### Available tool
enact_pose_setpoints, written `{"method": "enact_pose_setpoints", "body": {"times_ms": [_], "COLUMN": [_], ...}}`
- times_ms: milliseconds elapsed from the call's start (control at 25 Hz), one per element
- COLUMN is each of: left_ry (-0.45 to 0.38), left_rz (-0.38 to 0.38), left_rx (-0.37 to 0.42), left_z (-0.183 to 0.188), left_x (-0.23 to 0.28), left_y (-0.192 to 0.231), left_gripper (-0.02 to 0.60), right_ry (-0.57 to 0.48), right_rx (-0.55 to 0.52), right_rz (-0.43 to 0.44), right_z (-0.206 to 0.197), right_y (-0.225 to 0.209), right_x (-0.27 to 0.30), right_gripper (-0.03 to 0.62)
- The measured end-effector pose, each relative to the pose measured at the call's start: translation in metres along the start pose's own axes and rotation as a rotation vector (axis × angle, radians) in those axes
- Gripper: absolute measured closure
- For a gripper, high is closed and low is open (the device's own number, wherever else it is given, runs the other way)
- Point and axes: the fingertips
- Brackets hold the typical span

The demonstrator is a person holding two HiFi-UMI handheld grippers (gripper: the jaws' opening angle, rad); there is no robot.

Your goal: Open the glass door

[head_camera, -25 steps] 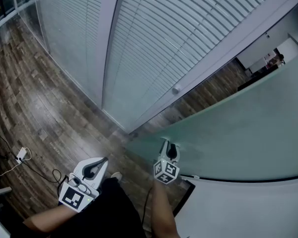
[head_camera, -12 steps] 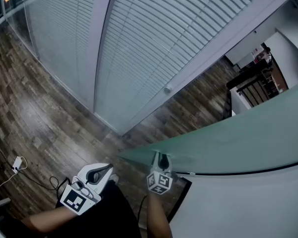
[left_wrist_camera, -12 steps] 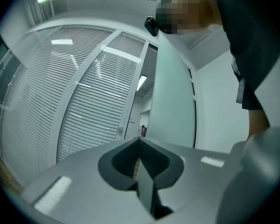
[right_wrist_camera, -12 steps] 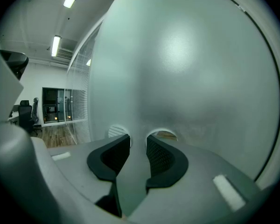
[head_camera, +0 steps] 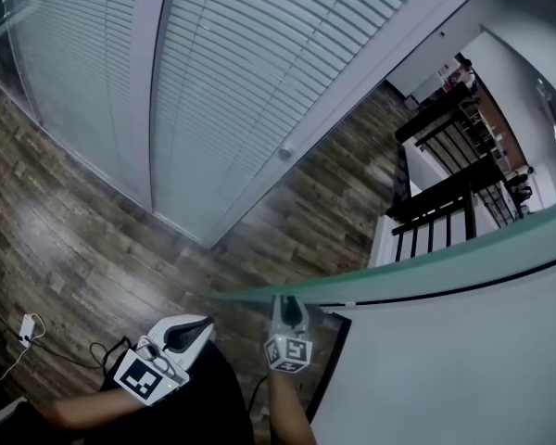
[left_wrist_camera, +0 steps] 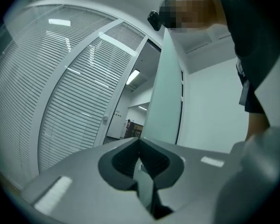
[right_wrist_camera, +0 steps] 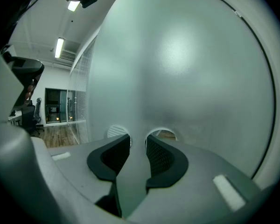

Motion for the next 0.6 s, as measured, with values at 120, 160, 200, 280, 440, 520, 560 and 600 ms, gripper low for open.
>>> {"method": "enact_pose_setpoints", "body": {"times_ms": [120, 160, 200, 280, 440, 520, 560, 600], "left_ry": [0.005, -0.003, -0.011, -0.014, -0.02, -0.022, -0.017, -0.015], "left_rz": [-0.044, -0.056, -0.069, -0.102, -0.15, -0.158, -0.166, -0.177], "left_rx": [-0.009, -0.002, 0.005, 0.012, 0.017, 0.013, 0.017, 0.025], "left_z": [-0.005, -0.001, 0.003, 0.01, 0.013, 0.012, 0.011, 0.011], "left_x": [0.002, 0.005, 0.009, 0.017, 0.036, 0.043, 0.046, 0.049], "left_y": [-0.008, -0.012, -0.017, -0.026, -0.039, -0.048, -0.053, -0.057], "left_gripper": [0.581, 0.581, 0.581, 0.581, 0.581, 0.581, 0.581, 0.581], "right_ry": [-0.023, -0.023, -0.02, -0.015, -0.024, -0.018, -0.015, -0.014], "right_rx": [-0.007, -0.009, -0.009, -0.005, 0.0, 0.001, 0.0, -0.003], "right_rz": [0.01, 0.013, 0.015, 0.015, 0.02, 0.027, 0.03, 0.033], "right_z": [-0.008, -0.009, -0.009, -0.01, -0.008, -0.013, -0.015, -0.016], "right_y": [0.004, 0.005, 0.005, 0.005, 0.006, 0.007, 0.008, 0.009], "right_x": [-0.013, -0.017, -0.023, -0.033, -0.042, -0.05, -0.054, -0.057], "right_gripper": [0.479, 0.479, 0.48, 0.48, 0.479, 0.479, 0.479, 0.479]}}
Point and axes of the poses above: the fingertips, and each gripper's own axes: x forward along the fingers, y to its left, z out of its top, and after that the axes turned 8 degrees about x, right-handed
